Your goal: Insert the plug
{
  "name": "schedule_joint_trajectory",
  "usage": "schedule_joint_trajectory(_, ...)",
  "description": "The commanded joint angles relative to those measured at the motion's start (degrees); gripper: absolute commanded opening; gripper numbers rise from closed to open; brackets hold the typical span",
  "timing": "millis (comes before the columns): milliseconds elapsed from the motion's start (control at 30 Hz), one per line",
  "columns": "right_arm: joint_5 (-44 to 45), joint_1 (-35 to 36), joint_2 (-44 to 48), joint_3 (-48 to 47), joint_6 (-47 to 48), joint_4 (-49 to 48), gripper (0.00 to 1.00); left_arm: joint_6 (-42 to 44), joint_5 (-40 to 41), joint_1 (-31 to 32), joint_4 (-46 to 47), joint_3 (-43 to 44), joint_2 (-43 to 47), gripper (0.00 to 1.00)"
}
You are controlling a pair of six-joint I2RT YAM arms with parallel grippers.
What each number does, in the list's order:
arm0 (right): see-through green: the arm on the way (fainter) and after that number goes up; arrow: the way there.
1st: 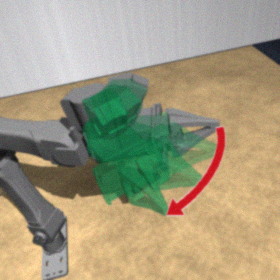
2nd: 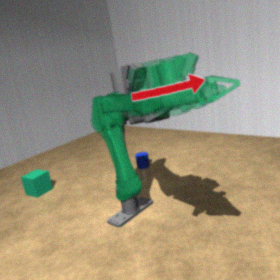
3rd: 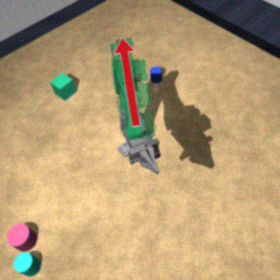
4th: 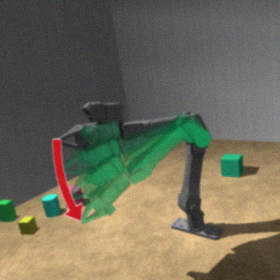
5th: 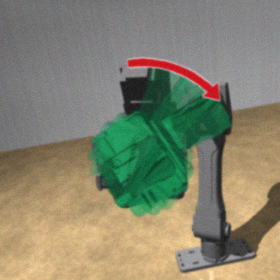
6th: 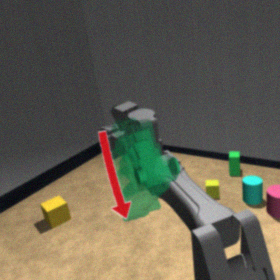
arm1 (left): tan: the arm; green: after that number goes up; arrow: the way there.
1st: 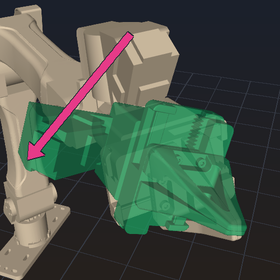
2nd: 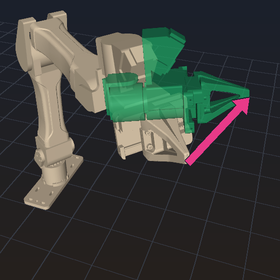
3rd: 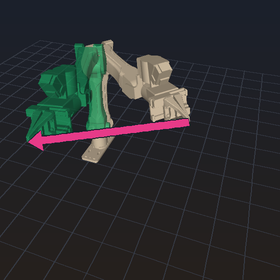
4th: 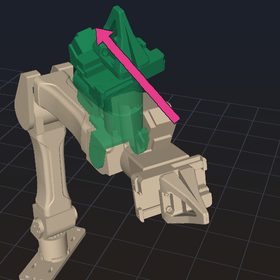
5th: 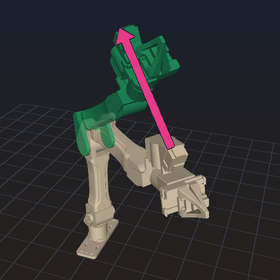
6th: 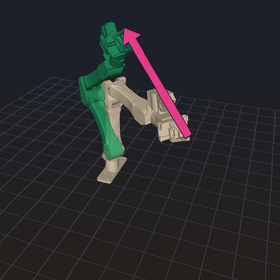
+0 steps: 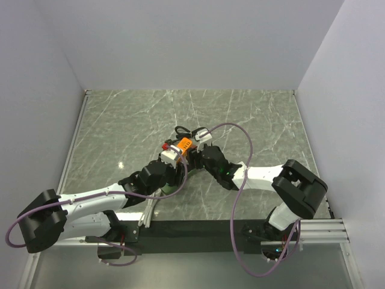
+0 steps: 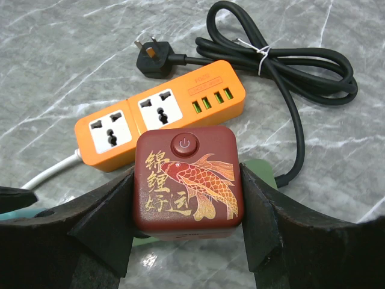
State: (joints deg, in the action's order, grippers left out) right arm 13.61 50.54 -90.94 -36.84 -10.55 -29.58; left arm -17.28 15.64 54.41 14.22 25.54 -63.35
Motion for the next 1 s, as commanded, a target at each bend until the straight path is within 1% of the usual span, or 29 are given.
schedule_joint_trajectory(0, -11.1, 7.1, -4.8, 6.8, -14.9, 22.1, 0.00, 2.7, -2.4, -0.3, 5.6, -1.0, 0.1, 0.59)
schedule_joint_trajectory(233, -6.8, 11.7, -3.9, 6.7, -19.3, 25.6, 0.00, 2.6, -7.1, -2.4, 10.8, -2.7, -3.0, 0.58)
schedule_joint_trajectory(400, -5.5, 13.6, -3.4, 7.0, -21.9, 27.6, 0.00, 0.7, -10.1, -5.6, 12.8, -4.8, -2.0, 0.57)
schedule_joint_trajectory(600, -5.0, 15.5, -5.7, 6.0, -23.9, 29.0, 0.00, -1.3, -11.5, -8.4, 12.7, -6.1, 0.3, 0.55)
schedule_joint_trajectory(767, -5.4, 16.6, -8.0, 6.0, -25.1, 28.8, 0.00, -2.1, -12.1, -9.3, 11.6, -5.3, -1.5, 0.50)
schedule_joint_trajectory(967, -5.4, 17.1, -8.6, 6.3, -26.5, 28.4, 0.00, -2.6, -11.7, -9.7, 10.5, -3.9, -4.2, 0.50)
